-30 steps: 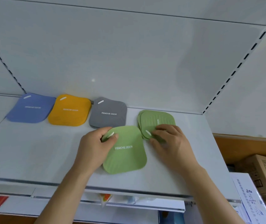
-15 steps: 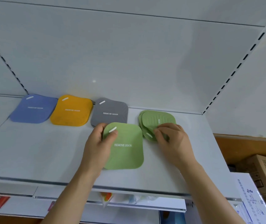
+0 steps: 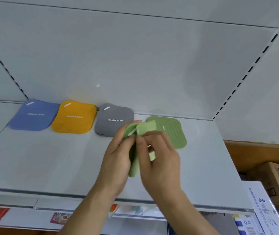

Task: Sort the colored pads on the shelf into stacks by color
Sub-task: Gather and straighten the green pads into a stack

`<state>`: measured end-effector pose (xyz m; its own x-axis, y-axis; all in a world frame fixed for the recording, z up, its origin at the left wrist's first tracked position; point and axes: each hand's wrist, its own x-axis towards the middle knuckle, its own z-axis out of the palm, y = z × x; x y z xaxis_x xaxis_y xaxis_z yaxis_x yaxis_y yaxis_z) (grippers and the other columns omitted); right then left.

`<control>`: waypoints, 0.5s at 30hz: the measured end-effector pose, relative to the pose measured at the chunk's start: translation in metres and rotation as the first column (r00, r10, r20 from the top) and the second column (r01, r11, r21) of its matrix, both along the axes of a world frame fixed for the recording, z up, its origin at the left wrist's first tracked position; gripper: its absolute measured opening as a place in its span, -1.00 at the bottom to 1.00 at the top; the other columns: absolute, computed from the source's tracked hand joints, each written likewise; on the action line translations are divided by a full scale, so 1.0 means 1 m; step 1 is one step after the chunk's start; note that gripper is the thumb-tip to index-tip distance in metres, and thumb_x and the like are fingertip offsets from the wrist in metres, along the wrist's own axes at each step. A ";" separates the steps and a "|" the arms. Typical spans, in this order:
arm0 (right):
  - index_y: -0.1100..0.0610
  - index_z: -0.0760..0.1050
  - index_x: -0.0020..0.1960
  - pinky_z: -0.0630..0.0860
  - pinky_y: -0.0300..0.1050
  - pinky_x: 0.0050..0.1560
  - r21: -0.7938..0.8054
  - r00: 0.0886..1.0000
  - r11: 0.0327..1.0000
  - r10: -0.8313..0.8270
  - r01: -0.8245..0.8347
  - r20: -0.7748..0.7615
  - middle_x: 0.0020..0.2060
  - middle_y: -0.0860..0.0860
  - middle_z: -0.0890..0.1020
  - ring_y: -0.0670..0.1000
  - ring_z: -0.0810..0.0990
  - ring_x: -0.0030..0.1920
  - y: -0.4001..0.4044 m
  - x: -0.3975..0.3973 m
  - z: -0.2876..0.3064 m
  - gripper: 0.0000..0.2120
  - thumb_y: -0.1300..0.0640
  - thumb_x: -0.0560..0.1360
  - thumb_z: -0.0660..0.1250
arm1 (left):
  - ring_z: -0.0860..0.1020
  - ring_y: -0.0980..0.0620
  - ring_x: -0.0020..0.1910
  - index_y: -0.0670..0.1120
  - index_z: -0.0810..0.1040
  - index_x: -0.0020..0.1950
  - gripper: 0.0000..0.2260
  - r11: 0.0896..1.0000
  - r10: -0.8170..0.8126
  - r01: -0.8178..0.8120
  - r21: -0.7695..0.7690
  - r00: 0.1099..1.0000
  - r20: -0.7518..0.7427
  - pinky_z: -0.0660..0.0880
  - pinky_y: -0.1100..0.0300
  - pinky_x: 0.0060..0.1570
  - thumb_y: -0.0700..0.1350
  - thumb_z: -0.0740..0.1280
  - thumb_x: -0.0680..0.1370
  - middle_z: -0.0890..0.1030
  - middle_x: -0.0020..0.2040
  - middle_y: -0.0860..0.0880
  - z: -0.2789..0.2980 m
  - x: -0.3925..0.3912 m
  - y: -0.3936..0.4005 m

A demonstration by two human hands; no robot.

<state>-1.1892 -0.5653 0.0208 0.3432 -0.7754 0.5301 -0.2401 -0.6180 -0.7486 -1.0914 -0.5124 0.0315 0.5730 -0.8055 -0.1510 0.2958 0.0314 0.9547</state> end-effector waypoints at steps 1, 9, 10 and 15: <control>0.10 0.55 -0.09 0.53 -0.16 -0.18 0.011 1.000 1.000 0.015 -0.015 0.017 -0.08 -0.11 0.62 -0.09 0.60 -0.14 0.003 0.005 -0.003 -0.78 0.02 0.66 0.27 | 0.68 -0.06 0.24 0.07 0.65 0.29 -0.65 1.000 -0.017 0.016 -0.019 0.998 -0.054 0.54 -0.04 0.31 -0.22 0.15 0.72 0.73 0.20 -0.07 0.000 -0.001 -0.001; 0.11 0.68 0.05 0.55 -0.22 -0.01 0.090 0.993 0.990 0.101 -0.106 0.057 0.04 -0.11 0.63 -0.10 0.63 0.04 -0.004 0.005 -0.013 -0.82 0.13 0.67 0.29 | 0.59 -0.16 0.37 -0.12 0.59 0.40 -0.61 0.991 -0.055 0.033 -0.128 0.984 -0.168 0.44 -0.08 0.41 0.03 0.25 0.65 0.67 0.30 -0.19 -0.008 -0.002 -0.001; 0.12 0.68 0.12 0.55 -0.24 0.04 0.086 0.991 0.988 0.127 -0.130 0.049 0.08 -0.10 0.64 -0.10 0.63 0.08 -0.005 0.003 -0.013 -0.82 0.19 0.66 0.29 | 0.60 -0.17 0.36 -0.11 0.61 0.37 -0.63 0.992 -0.053 0.039 -0.119 0.992 -0.117 0.44 -0.12 0.41 0.06 0.28 0.66 0.68 0.28 -0.18 -0.008 -0.001 -0.001; 0.09 0.65 0.24 0.57 -0.23 0.09 0.030 0.979 0.978 0.205 -0.204 -0.019 0.15 -0.11 0.67 -0.11 0.66 0.11 -0.017 -0.011 -0.015 -0.73 0.30 0.64 0.30 | 0.66 -0.14 0.26 0.05 0.71 0.20 -0.74 0.997 0.063 -0.061 -0.052 0.997 0.049 0.49 -0.28 0.38 0.12 0.29 0.69 0.73 0.18 -0.08 -0.014 0.010 -0.003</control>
<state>-1.2006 -0.5823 0.0061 0.5074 -0.7021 0.4997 -0.1271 -0.6345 -0.7624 -1.0813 -0.5157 0.0178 0.6280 -0.7741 -0.0804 0.2432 0.0970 0.9651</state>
